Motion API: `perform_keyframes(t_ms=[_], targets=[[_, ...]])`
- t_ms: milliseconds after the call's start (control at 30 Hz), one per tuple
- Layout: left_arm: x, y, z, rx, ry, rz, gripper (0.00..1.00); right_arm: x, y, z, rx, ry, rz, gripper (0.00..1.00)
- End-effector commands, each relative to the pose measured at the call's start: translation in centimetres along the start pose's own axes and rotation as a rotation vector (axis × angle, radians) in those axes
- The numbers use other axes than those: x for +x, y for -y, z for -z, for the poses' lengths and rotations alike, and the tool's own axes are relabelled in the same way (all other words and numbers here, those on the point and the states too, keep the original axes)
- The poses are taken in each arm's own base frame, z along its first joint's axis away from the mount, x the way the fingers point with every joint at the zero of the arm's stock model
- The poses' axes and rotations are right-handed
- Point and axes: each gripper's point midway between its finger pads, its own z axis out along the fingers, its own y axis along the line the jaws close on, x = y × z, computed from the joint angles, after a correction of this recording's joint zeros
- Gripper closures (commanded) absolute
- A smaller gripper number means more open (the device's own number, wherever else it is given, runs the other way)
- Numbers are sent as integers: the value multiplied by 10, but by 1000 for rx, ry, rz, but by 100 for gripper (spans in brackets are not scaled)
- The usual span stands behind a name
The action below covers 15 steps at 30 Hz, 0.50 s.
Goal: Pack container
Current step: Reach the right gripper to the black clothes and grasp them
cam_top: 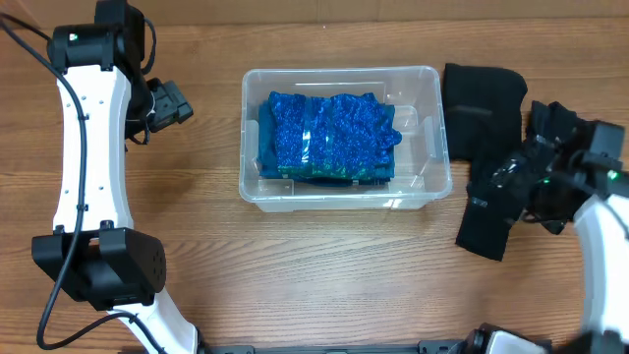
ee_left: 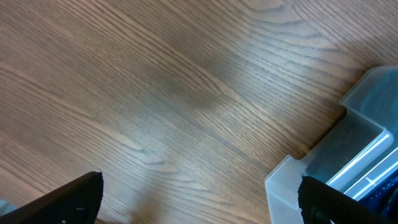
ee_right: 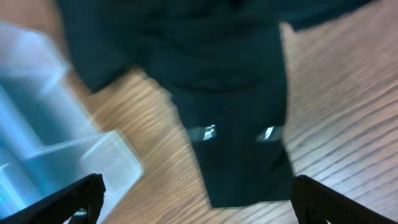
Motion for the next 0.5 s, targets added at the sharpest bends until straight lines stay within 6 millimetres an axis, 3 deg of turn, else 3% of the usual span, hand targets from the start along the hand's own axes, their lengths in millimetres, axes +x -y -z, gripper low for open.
perform_keyframes(t_ms=[0, 67, 133, 467], targets=[[1, -3, 6, 0, 16, 19, 0, -7, 23, -27, -85, -129, -90, 0], [1, -3, 6, 0, 16, 19, 0, -6, 28, -43, -138, -178, -96, 0], [1, -3, 6, 0, 16, 19, 0, 0, 35, -72, -139, -222, -111, 0], [1, -3, 6, 0, 16, 19, 0, 15, 37, -99, -142, -251, -103, 4]])
